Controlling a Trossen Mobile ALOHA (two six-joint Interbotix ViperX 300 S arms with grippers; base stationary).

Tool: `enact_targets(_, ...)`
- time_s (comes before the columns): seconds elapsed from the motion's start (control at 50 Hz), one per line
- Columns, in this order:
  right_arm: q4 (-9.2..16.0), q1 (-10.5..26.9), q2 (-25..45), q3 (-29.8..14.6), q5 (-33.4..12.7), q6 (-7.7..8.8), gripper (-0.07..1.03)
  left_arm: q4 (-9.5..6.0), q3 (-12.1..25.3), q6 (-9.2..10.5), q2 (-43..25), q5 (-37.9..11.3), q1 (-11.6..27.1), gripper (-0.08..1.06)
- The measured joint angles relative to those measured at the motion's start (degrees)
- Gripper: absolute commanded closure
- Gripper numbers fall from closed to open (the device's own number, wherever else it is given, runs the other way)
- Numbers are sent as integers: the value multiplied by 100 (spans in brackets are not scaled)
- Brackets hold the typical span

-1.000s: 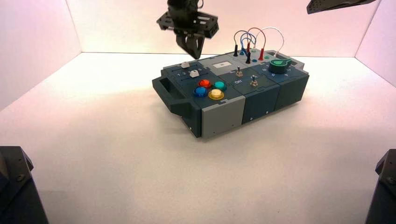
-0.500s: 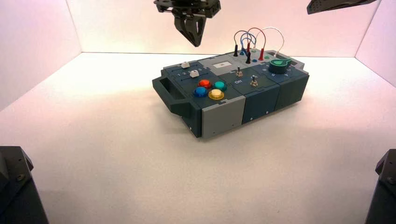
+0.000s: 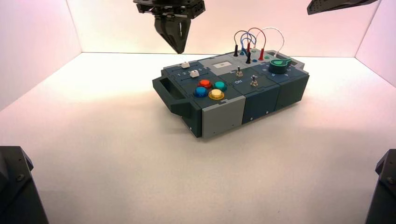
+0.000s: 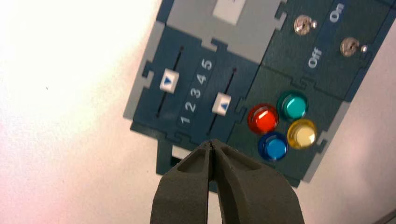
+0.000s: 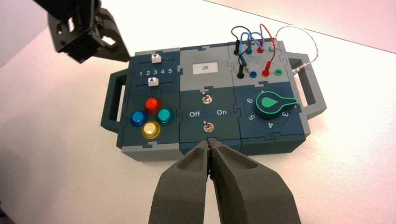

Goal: Move the top slider to position 3.

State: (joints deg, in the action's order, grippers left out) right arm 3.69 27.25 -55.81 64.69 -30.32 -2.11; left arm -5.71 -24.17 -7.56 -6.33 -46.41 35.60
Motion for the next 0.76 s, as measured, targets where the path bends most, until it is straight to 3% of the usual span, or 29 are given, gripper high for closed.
enact_targets(0.76, 0, 9, -9, 0, -53, 0, 98, -9, -105, -9, 18, 404, 0, 101)
